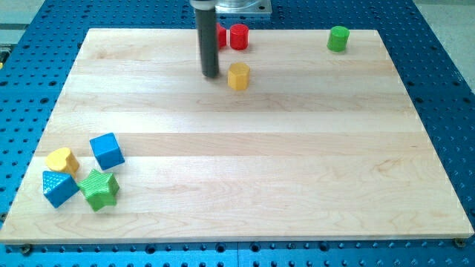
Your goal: Place the hexagon towards the right center of the board
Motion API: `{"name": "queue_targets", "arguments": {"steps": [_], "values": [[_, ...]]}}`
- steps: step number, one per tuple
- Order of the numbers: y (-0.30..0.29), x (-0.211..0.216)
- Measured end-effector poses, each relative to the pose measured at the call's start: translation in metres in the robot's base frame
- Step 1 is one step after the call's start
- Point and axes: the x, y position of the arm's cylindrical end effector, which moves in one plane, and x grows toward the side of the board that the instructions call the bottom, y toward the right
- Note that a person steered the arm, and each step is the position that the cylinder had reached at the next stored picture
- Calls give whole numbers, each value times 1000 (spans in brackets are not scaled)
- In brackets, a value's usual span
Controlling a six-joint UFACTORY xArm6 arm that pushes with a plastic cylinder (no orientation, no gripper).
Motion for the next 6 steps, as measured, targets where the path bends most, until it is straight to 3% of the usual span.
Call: {"name": "queue_targets", "arguments": {"steps": [1,3,4,5,6], "values": [[115,17],[57,14],[112,22],[130,23],[49,25]]}}
